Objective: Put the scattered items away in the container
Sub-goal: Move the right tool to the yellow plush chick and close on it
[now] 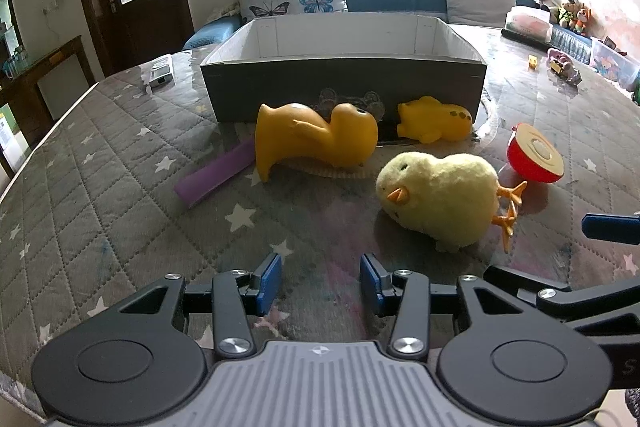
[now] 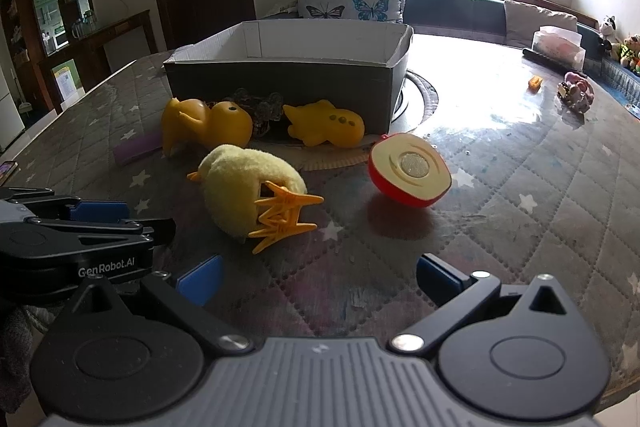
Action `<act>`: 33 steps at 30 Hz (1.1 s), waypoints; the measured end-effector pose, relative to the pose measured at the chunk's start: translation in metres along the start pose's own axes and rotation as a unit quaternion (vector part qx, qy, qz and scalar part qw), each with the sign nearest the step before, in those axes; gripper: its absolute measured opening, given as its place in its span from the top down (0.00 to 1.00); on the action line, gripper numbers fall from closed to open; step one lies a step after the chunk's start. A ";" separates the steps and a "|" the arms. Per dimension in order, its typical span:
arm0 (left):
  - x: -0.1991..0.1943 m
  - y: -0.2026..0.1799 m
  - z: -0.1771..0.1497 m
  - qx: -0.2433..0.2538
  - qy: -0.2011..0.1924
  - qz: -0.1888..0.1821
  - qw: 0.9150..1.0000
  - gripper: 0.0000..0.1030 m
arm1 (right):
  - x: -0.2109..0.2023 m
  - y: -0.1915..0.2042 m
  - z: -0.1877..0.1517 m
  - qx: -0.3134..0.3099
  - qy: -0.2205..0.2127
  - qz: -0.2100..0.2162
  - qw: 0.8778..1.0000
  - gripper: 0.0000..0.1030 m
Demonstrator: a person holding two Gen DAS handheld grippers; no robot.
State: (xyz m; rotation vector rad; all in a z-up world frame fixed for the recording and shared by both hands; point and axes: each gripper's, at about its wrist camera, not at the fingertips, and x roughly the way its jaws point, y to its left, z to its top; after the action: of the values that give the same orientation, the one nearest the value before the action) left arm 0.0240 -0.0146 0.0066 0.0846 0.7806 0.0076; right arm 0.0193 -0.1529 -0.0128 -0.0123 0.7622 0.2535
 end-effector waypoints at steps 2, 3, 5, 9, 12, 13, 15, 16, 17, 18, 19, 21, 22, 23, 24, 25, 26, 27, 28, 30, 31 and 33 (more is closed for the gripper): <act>0.001 0.000 0.001 0.000 0.001 -0.001 1.000 0.55 | 0.000 0.000 0.001 0.000 0.000 0.000 1.000 0.00; 0.001 0.001 0.002 0.000 0.001 -0.002 1.000 0.55 | 0.001 0.000 0.002 0.000 0.000 0.001 1.000 0.00; 0.002 0.002 0.003 -0.001 0.003 -0.004 1.000 0.55 | 0.002 0.000 0.003 0.000 0.000 0.004 1.000 0.00; 0.003 0.004 0.005 -0.002 0.006 -0.007 1.000 0.55 | 0.003 0.000 0.005 0.000 0.001 0.007 1.000 0.01; 0.003 0.005 0.007 -0.003 0.006 -0.013 1.000 0.55 | 0.004 0.000 0.008 0.000 0.000 0.014 1.000 0.03; 0.003 0.006 0.009 -0.004 0.005 -0.014 1.000 0.56 | 0.004 0.000 0.009 0.000 0.000 0.014 1.000 0.03; 0.002 0.008 0.012 -0.006 0.002 -0.016 1.000 0.56 | 0.004 0.000 0.011 -0.001 -0.001 0.017 1.000 0.04; 0.001 0.009 0.013 -0.007 0.000 -0.017 1.000 0.56 | 0.004 0.000 0.012 -0.001 -0.002 0.019 1.000 0.05; 0.001 0.010 0.015 -0.008 -0.001 -0.018 1.000 0.56 | 0.003 -0.001 0.013 -0.001 -0.004 0.022 1.000 0.05; 0.001 0.011 0.017 -0.009 -0.002 -0.018 1.000 0.56 | 0.003 -0.001 0.014 -0.001 -0.005 0.024 1.000 0.06; 0.001 0.012 0.019 -0.011 -0.003 -0.019 1.000 0.56 | 0.004 -0.002 0.016 -0.001 -0.006 0.025 1.000 0.06; 0.001 0.015 0.023 -0.015 -0.005 -0.020 1.000 0.56 | 0.004 -0.002 0.018 -0.002 -0.008 0.029 1.000 0.06; 0.000 0.016 0.025 -0.018 -0.007 -0.022 1.000 0.56 | 0.005 -0.003 0.020 -0.002 -0.008 0.029 1.000 0.06; 0.000 0.017 0.027 -0.020 -0.008 -0.025 0.999 0.56 | 0.005 -0.003 0.021 -0.002 -0.008 0.031 0.999 0.06; 0.000 0.018 0.029 -0.022 -0.009 -0.028 0.999 0.56 | 0.005 -0.003 0.022 -0.002 -0.008 0.032 0.999 0.06; -0.001 0.018 0.031 -0.024 -0.009 -0.032 0.999 0.56 | 0.006 -0.002 0.023 -0.004 -0.008 0.034 0.999 0.06; -0.001 0.019 0.034 -0.026 -0.009 -0.036 0.999 0.56 | 0.007 -0.002 0.024 -0.005 -0.008 0.036 0.999 0.06; -0.001 0.019 0.036 -0.029 -0.010 -0.041 0.999 0.56 | 0.008 -0.002 0.024 -0.006 -0.007 0.037 0.999 0.07; -0.001 0.019 0.037 -0.031 -0.009 -0.046 0.998 0.56 | 0.009 -0.001 0.025 -0.007 -0.007 0.038 0.999 0.07; -0.001 0.019 0.041 -0.036 -0.009 -0.058 0.998 0.56 | 0.011 -0.001 0.026 -0.007 -0.005 0.043 0.999 0.08; 0.000 0.019 0.043 -0.040 -0.007 -0.064 0.997 0.56 | 0.012 -0.001 0.027 -0.008 -0.004 0.045 0.999 0.08; 0.002 0.019 0.045 -0.047 -0.002 -0.070 0.996 0.55 | 0.014 -0.001 0.028 -0.010 -0.004 0.047 0.999 0.08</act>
State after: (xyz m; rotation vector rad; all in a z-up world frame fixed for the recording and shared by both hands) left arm 0.0577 0.0008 0.0388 -0.0596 0.7792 -0.0891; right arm 0.0483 -0.1474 -0.0018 0.0053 0.7539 0.3512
